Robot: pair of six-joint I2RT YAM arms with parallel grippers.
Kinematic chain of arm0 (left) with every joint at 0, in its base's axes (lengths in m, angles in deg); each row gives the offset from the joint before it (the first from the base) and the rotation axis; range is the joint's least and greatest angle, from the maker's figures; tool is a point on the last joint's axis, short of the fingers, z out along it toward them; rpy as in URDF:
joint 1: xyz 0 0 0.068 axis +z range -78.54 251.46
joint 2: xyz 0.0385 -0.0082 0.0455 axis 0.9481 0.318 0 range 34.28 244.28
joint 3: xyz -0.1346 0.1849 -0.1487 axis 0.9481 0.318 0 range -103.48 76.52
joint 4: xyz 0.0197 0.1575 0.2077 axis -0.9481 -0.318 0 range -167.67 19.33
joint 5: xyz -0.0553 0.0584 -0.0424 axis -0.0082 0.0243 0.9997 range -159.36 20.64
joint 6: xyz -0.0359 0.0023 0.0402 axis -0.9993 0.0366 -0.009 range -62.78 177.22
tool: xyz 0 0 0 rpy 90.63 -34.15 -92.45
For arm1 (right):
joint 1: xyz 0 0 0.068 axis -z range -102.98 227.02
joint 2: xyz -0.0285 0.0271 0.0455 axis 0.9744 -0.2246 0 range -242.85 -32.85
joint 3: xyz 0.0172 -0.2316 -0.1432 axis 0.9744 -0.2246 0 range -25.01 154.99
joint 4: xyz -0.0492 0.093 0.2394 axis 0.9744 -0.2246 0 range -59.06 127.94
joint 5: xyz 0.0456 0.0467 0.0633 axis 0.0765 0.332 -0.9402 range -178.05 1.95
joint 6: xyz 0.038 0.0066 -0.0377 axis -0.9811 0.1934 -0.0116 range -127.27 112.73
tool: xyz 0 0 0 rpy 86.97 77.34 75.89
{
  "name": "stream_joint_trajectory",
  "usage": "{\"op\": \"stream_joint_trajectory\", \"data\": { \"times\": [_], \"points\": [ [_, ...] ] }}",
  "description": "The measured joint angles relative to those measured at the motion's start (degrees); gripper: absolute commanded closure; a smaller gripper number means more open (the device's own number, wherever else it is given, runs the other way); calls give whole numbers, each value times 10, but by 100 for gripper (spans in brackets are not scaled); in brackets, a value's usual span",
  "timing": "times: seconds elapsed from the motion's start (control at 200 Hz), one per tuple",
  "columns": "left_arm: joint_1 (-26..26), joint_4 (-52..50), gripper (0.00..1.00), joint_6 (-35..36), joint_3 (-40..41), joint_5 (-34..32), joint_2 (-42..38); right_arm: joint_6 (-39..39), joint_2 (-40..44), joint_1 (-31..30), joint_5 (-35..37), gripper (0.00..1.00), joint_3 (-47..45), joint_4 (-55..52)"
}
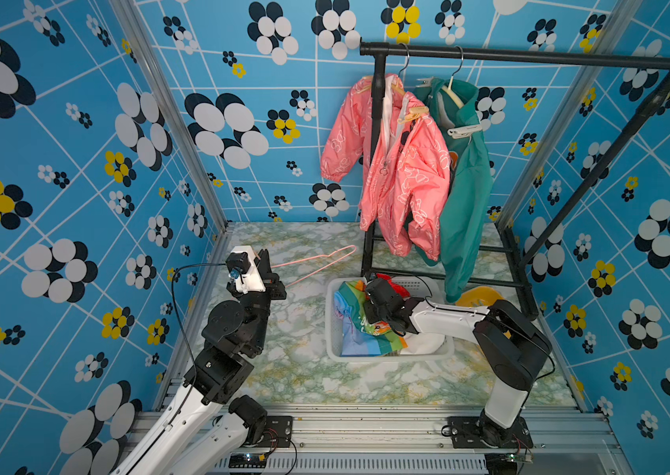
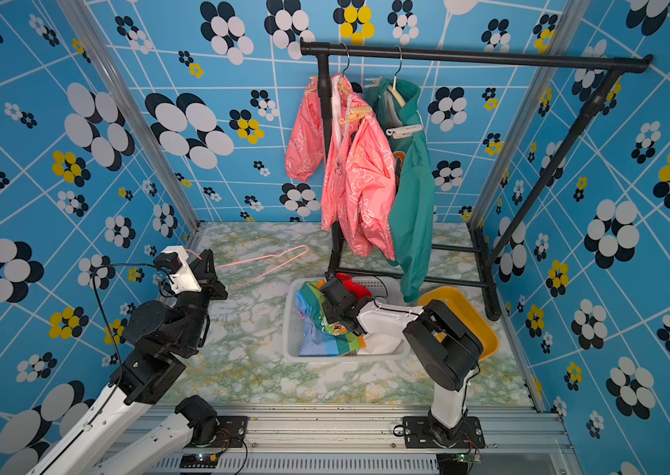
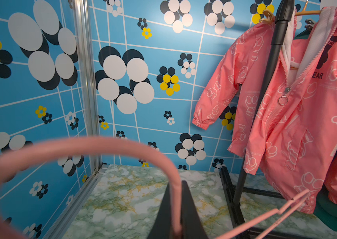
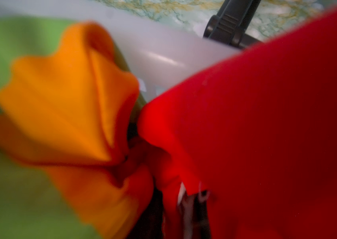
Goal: Remove the clothespins securing jackets to the hanger
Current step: Adjust the jacket in the basket.
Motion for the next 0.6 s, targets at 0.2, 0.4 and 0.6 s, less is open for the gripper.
{"op": "stream_joint_trajectory", "data": {
  "times": [0.2, 0.4, 0.6],
  "points": [
    [0, -6, 100, 0, -18, 29, 34, 22, 194, 4, -10, 1, -33, -31],
    [1, -34, 100, 5, -61, 74, 91, 57, 357, 6, -72, 2, -53, -51],
    [16, -70, 100, 26, -112, 181, 151, 121, 441, 6, -145, 8, -51, -99]
  ]
}}
